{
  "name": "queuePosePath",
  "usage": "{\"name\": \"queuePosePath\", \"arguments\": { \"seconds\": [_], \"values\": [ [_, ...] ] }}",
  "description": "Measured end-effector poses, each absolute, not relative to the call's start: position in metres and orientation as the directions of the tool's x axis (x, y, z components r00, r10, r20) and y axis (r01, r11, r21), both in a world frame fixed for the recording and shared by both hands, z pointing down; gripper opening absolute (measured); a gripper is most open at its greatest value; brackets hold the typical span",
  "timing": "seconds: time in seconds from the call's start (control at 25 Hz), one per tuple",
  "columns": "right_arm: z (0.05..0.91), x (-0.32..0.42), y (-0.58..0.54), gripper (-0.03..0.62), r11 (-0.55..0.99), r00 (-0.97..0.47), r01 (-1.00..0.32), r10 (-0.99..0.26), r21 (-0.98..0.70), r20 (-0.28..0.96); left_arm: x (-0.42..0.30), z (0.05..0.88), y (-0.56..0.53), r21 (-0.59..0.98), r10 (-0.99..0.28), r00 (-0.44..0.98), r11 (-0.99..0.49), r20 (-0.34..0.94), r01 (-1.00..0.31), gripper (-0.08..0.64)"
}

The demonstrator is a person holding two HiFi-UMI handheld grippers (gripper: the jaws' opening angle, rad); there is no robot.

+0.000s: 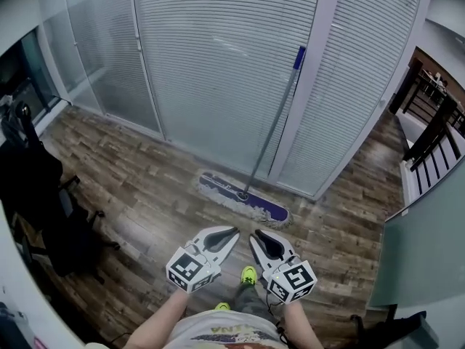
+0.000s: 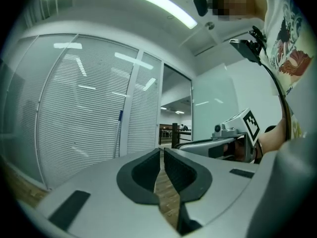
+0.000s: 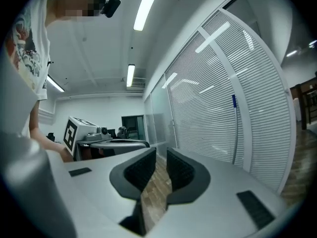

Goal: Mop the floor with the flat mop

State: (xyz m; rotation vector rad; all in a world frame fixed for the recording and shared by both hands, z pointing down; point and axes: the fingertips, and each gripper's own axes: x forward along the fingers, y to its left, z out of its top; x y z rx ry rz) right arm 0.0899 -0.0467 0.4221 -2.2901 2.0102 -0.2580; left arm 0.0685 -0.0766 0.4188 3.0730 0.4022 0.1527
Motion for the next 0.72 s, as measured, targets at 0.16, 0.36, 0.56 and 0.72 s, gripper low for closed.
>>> {"name": "queuePosePath", "arguments": {
  "seconds": [0.16,0.36,0.56,0.72],
  "values": [
    [0.428,0.141,-0.067,0.06,-0.116,0.107,-0.974,-0.993,-0.194,0.059,0.115,0.417,-0.091,-0.001,0.265,0.958,-0.964,0.111,0.267,0.014],
    [0.433,0.205,-0.082,0.06,-0.07,0.06,-0.966,-0.997,-0.251,0.047,0.169,0.419,-0.11,-0.015,0.234,0.965,-0.971,0.122,0.237,0.014],
    [0.433,0.26,-0.104,0.044,0.033,-0.048,-0.971,-0.997,-0.239,0.057,0.236,0.427,-0.13,0.039,0.202,0.969,-0.979,0.141,0.199,0.014],
    [0.433,0.304,-0.124,0.041,0.048,-0.063,-0.987,-0.993,-0.151,0.099,0.288,0.431,-0.146,0.06,0.19,0.972,-0.981,0.139,0.183,0.014]
  ]
}}
